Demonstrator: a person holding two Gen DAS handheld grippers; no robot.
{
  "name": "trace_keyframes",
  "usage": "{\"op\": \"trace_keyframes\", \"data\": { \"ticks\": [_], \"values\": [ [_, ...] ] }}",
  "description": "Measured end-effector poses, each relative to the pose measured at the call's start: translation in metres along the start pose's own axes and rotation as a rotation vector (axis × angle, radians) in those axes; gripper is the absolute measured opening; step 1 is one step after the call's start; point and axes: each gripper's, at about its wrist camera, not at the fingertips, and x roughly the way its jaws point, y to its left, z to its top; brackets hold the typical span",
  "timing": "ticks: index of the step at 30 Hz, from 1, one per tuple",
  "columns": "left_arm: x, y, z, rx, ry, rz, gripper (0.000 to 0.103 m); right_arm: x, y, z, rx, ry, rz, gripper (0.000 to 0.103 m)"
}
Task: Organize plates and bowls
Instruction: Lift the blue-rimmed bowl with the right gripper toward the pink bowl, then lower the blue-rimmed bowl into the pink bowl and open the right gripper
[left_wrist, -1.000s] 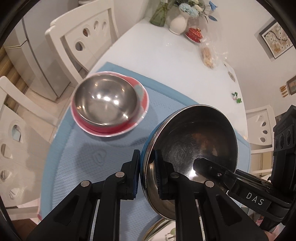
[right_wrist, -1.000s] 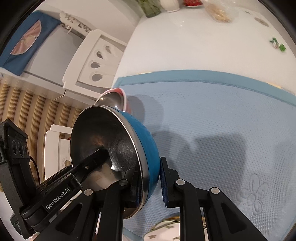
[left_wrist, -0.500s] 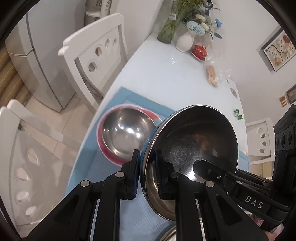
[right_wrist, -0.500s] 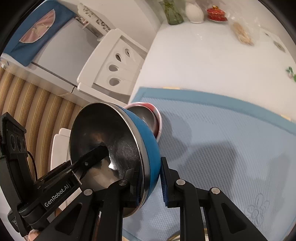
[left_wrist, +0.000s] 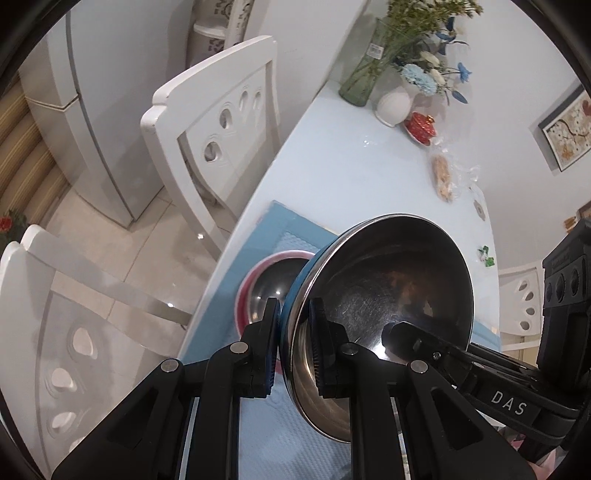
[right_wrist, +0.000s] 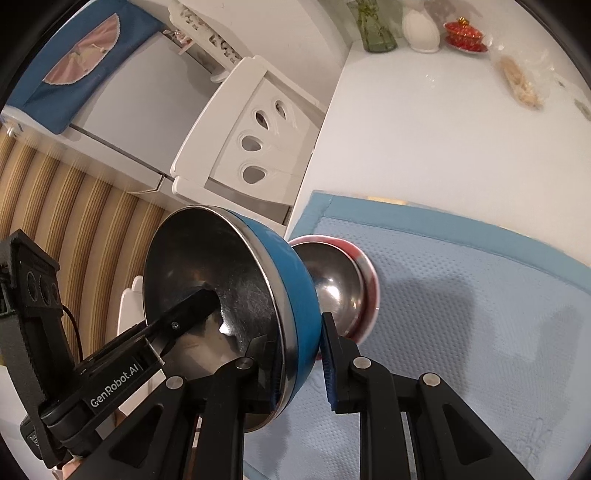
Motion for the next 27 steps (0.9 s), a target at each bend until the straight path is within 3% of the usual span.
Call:
{"op": "trace_keyframes", "data": {
  "ticks": [16, 27],
  "values": [
    [0.051, 0.018, 0.010, 0.008, 0.088, 0.020, 0.013, 0.054, -0.013, 0.018, 0.017, 0.091, -0.096, 0.018],
    [0.068, 0.014, 0.010, 0.068, 0.100, 0.072, 0.013, 0.059, -0.019, 0.022, 0.012, 0.097, -0.124, 0.018]
  ]
}}
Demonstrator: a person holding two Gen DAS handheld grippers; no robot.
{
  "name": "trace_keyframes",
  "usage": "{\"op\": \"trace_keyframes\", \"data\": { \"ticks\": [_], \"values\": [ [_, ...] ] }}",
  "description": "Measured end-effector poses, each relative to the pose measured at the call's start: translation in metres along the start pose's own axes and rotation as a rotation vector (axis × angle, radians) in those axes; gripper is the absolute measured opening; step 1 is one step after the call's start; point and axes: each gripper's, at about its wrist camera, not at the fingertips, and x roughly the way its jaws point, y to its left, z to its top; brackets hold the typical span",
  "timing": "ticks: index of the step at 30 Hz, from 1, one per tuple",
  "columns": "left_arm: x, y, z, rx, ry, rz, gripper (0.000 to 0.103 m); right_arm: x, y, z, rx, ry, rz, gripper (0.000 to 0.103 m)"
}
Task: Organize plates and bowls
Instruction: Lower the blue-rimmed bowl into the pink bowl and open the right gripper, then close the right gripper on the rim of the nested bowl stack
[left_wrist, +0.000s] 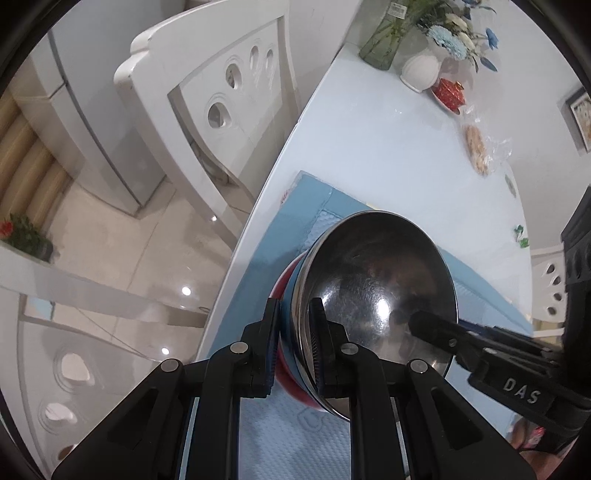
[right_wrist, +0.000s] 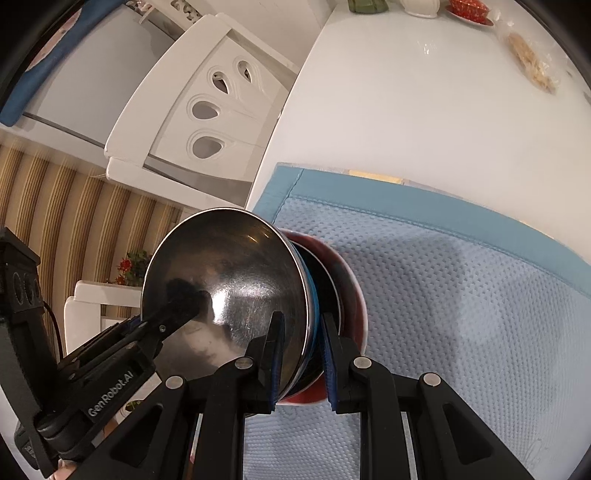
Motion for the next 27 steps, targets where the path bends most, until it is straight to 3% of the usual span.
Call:
{"op": "trace_keyframes", "data": {
  "ticks": [9, 11, 12, 14, 15, 16, 18, 27],
  "values": [
    [-0.002, -0.005, 0.000, 0.052, 0.010, 0.010, 0.015, -0.012, -0.008, -0.003, 0.023, -0.022, -0.008, 0.018],
    [-0.005, -0.005, 0.000, 0.056, 0.011, -0.002, 0.020, -0.017, -0.009, -0.003, 0.031, -0.030, 0.010, 0.018],
    [-0.007, -0.004, 0.001, 0.050, 0.013, -0.009, 0.031, -0.018, -0.010, -0.003, 0.032, -0.033, 0.010, 0.018],
    [-0.010, 0.002, 0.002, 0.020, 0.015, -0.013, 0.043, -0.020, -0.012, -0.003, 0.041, -0.035, 0.002, 0.035],
    [-0.010, 0.005, 0.003, 0.000, 0.016, -0.012, 0.055, -0.020, -0.013, -0.003, 0.045, -0.034, -0.004, 0.065],
    [-0.011, 0.011, 0.004, -0.029, 0.011, -0.018, 0.071, -0.020, -0.014, -0.003, 0.048, -0.039, -0.003, 0.085],
    [-0.009, 0.017, 0.004, -0.064, 0.005, -0.022, 0.079, -0.020, -0.016, -0.005, 0.059, -0.042, 0.018, 0.086],
    [0.024, 0.033, 0.000, -0.116, 0.092, -0.031, 0.079, 0.014, -0.030, -0.006, 0.132, 0.009, 0.091, 0.086]
  ]
}}
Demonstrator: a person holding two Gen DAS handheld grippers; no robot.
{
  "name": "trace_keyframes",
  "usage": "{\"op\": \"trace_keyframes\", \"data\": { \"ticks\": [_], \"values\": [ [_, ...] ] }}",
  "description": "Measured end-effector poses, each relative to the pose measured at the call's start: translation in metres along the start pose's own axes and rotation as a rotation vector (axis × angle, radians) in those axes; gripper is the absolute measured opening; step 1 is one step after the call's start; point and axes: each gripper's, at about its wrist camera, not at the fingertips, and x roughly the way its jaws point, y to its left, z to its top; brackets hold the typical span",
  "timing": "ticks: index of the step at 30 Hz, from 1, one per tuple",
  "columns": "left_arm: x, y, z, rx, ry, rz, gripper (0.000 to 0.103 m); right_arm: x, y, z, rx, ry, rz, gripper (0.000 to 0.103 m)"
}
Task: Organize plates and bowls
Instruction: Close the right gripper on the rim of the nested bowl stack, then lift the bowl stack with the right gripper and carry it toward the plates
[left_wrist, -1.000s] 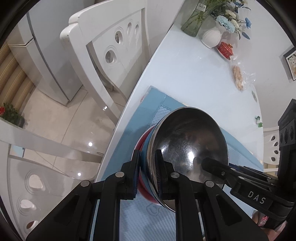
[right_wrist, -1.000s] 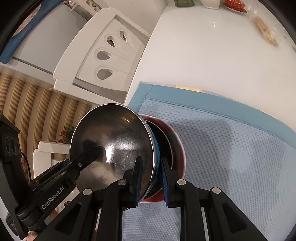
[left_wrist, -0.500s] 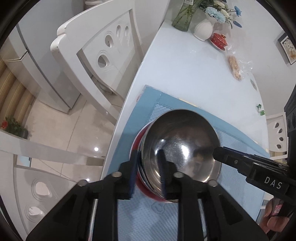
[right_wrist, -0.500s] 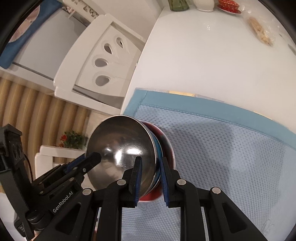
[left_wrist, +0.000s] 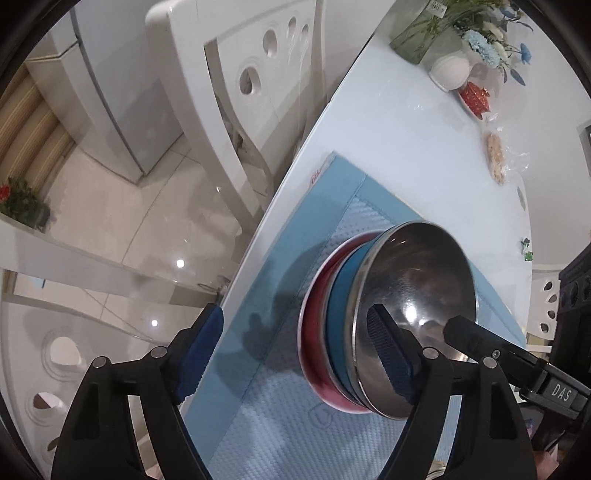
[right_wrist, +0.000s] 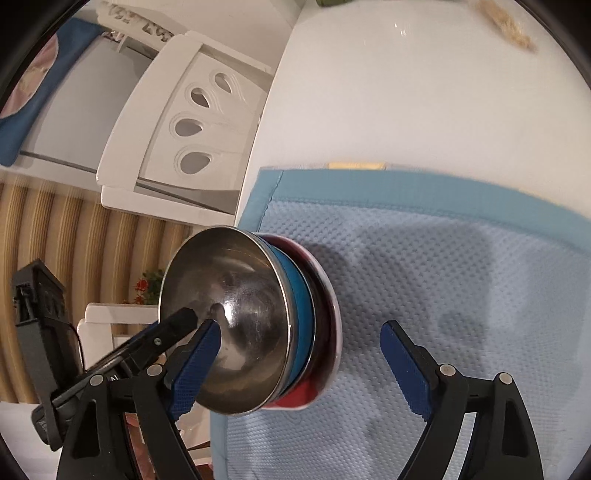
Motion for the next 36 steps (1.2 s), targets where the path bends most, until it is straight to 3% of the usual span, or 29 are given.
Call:
{"op": "trace_keyframes", "data": {
  "ticks": [13, 18, 20, 22, 24, 36],
  "values": [
    [0.020, -0.007, 0.003, 0.043, 0.014, 0.005, 0.079, 0.029, -0.008, 0.004, 0.017, 0.020, 0.021, 0.086],
    [0.026, -0.006, 0.003, 0.044, 0.017, -0.014, 0.076, 0.035, -0.010, 0.006, 0.034, 0.040, 0.055, 0.068],
    [0.026, -0.006, 0.003, 0.044, 0.008, -0.042, 0.071, 0.037, -0.010, 0.006, 0.039, 0.043, 0.068, 0.066],
    [0.025, -0.007, 0.002, 0.051, 0.001, -0.104, 0.049, 0.040, -0.009, 0.007, 0.037, 0.048, 0.064, 0.060],
    [0.024, -0.011, 0.002, 0.060, -0.001, -0.120, 0.042, 0.041, -0.009, 0.005, 0.049, 0.050, 0.112, 0.053],
    [0.015, -0.026, -0.006, 0.165, -0.048, -0.072, 0.038, 0.032, -0.001, 0.003, 0.024, 0.045, 0.095, 0.052]
  ]
}}
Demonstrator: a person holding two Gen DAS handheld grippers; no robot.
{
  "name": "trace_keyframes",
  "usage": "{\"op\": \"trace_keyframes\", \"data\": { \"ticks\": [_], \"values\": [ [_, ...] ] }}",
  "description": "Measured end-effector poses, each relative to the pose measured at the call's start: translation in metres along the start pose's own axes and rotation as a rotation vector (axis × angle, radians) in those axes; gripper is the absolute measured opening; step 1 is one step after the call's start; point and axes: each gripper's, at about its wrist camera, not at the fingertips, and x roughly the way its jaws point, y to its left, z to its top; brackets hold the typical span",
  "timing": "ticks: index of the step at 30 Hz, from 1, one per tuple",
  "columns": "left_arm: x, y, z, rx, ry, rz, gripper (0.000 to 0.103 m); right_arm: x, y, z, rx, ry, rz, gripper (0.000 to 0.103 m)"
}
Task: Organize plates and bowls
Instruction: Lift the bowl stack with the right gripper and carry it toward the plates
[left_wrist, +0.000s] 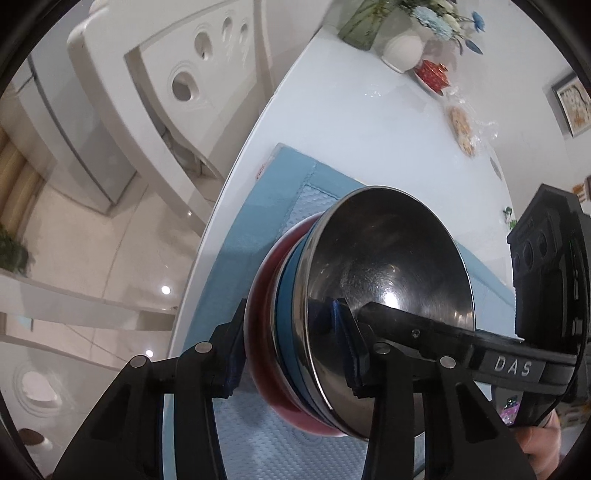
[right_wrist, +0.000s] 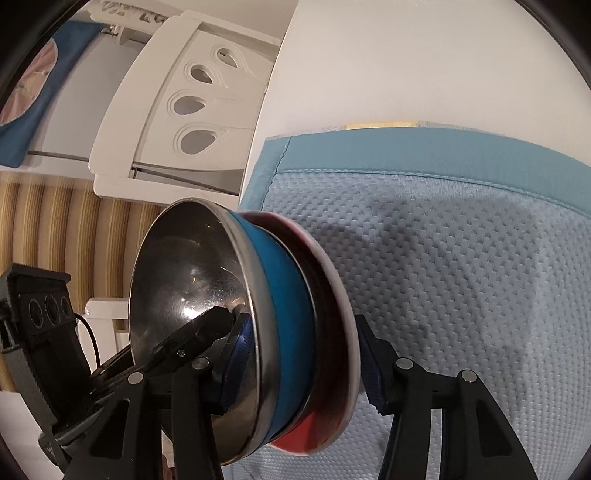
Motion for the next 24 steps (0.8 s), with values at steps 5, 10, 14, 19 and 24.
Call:
{"op": "trace_keyframes", "data": {
  "ticks": [5, 10, 14, 19, 24],
  "values": [
    [-0.009, -0.002, -0.003, 0.017, -0.012, 0.010, 0.038, -0.008, 0.005, -0.007, 0.001, -0.008, 0.002, 0.052],
    [-0.023, -0.004, -0.006, 0.018, -0.032, 0.010, 0.038, -0.020, 0.017, -0.012, -0.006, -0.021, -0.003, 0.052],
    [-0.038, -0.009, -0.010, 0.022, -0.047, 0.014, 0.038, -0.035, 0.022, -0.022, 0.010, -0.029, 0.008, 0.052],
    [-0.056, -0.022, -0.019, 0.043, -0.059, -0.002, 0.038, -0.055, 0.025, -0.038, 0.036, -0.053, 0.014, 0.052],
    [-0.075, -0.040, -0.036, 0.073, -0.068, 0.002, 0.038, -0.084, 0.027, -0.062, 0.055, -0.084, 0.018, 0.052]
  ]
}}
